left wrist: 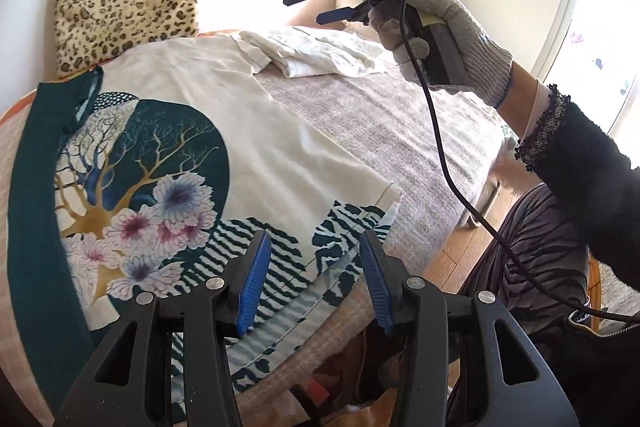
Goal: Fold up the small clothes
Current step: 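Grasp the white side panel hem with the left tool while the right tool grasps its shoulder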
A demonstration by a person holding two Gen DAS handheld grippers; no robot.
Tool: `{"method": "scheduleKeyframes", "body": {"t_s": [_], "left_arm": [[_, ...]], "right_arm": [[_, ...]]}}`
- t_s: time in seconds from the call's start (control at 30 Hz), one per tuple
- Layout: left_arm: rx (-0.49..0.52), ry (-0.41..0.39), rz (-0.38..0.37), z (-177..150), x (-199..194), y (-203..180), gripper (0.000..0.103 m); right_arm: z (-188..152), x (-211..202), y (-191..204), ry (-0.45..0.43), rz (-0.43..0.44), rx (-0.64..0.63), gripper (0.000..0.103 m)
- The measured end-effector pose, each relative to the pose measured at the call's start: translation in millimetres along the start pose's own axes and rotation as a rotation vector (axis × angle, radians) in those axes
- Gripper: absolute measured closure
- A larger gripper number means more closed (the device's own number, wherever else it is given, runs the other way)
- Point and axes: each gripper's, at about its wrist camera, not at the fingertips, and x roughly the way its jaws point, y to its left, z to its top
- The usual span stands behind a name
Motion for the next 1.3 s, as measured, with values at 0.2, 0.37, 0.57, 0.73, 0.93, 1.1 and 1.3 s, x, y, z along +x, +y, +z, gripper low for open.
{"method": "scheduleKeyframes", "body": {"t_s": [0.2, 0.37, 0.57, 0.73, 0.93, 1.1, 1.3], "left_arm": [[0.126, 0.034, 0.006, 12.5, 36.3, -43.1, 0.053], [0.239, 0.074, 0.042, 17.1, 67.3, -68.0, 0.053], [0.19, 0.135, 0.04, 29.6, 96.7, -58.4, 0.053], [0.126, 0.114, 0.021, 30.1, 96.9, -46.5, 0.055], [0.128, 0.081, 0.028, 31.4, 99.8, -46.0, 0.086], [0.044, 0.072, -0.004, 33.8, 100.0, -35.1, 0.093], [-0.012, 0.05, -0.024, 30.9, 98.1, -30.8, 0.095]], "right_arm": [[2.8, -5.4, -40.7, -0.014, -0.002, 0.045, 0.032], [-3.5, 0.1, -62.2, -0.003, 0.015, 0.08, 0.032], [-1.5, 2.7, -64.2, -0.009, 0.035, 0.06, 0.032], [23.6, 14.0, -56.1, -0.006, 0.033, -0.012, 0.032], [76.5, 61.2, -51.2, 0.024, 0.041, -0.053, 0.032], [117.4, 115.6, -38.9, 0.065, 0.038, -0.091, 0.036], [136.5, 173.8, -25.5, 0.15, 0.047, -0.197, 0.042]]}}
